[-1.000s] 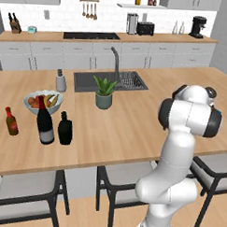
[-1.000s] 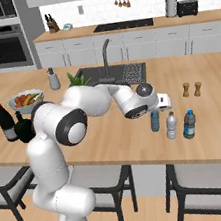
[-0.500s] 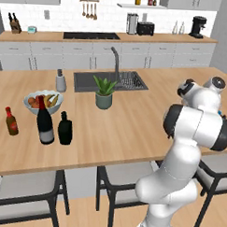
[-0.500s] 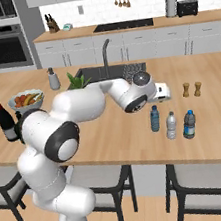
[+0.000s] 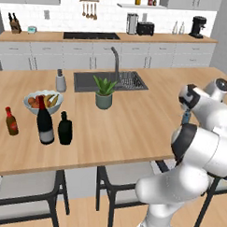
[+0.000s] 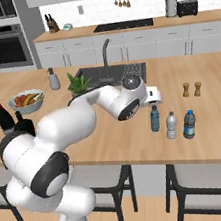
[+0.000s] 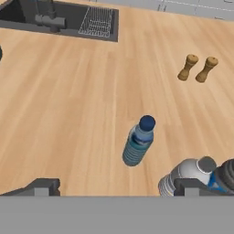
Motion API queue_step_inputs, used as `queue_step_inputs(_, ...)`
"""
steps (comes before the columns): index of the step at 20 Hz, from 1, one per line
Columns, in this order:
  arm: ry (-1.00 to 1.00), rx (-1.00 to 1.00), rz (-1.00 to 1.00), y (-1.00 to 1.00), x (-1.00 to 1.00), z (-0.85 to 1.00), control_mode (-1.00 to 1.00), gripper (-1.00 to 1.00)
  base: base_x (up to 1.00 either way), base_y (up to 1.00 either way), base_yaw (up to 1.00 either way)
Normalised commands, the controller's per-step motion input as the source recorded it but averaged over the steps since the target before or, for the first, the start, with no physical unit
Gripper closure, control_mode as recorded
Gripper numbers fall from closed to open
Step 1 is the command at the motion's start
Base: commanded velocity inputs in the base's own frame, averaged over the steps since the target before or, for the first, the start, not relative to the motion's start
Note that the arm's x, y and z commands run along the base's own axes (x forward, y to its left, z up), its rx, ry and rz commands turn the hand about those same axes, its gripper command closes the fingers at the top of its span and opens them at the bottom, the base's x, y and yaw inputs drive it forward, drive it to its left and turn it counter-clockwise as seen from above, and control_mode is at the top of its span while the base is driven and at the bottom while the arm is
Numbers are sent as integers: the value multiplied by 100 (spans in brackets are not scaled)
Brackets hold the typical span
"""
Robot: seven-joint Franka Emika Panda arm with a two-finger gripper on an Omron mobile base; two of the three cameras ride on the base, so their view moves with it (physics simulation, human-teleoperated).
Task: Move the plastic bottles in the middle to the plastics group, and the glass bottles in the middle to the glass group.
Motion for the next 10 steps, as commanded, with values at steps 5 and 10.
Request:
queue_step_inputs(5,-4,0,3,73,-90,28,-100,-100,0,0,0)
queue_step_inputs(10,-6,0,13,71,-86,55,-100,-100,0,0,0)
